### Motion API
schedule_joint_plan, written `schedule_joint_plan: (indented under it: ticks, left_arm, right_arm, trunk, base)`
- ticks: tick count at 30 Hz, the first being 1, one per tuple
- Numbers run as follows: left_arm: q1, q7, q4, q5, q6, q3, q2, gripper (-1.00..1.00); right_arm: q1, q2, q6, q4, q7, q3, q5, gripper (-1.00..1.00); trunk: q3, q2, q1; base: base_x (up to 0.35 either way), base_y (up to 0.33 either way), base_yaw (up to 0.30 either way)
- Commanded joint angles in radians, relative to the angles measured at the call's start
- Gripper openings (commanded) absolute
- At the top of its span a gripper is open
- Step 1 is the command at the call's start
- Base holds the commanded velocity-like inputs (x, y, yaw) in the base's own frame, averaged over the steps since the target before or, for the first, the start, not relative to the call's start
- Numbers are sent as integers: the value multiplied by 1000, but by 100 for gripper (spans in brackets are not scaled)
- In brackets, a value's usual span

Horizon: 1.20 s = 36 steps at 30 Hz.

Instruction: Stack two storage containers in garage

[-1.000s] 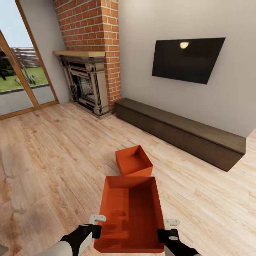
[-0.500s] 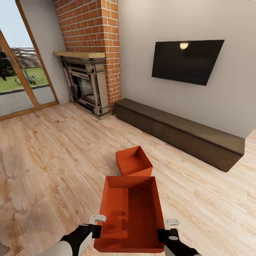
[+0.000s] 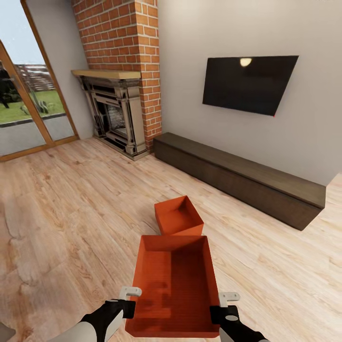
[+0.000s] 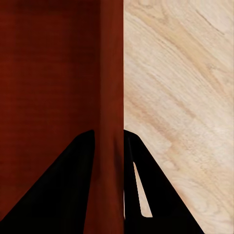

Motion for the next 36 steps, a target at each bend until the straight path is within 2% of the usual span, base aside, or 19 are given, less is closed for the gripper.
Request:
schedule_joint_plan:
  ticks: [1, 20, 36]
  left_arm:
    - [0, 5, -2, -19, 7, 0, 0, -100]
    - [0, 6, -4, -19, 7, 1, -1, -100]
    - [0, 5, -8, -19, 7, -1, 0, -100]
  right_arm:
    - [-1, -1, -5, 0, -5, -7, -4, -100]
    - [-1, -1, -6, 0, -8, -7, -4, -100]
    - [-1, 1, -5, 0, -11, -7, -4, -100]
  trunk:
    - [2, 7, -4]
    - [62, 140, -77]
    - [62, 140, -77]
  base:
    - [0, 0, 0]
    - [0, 0, 0]
    - [0, 0, 32]
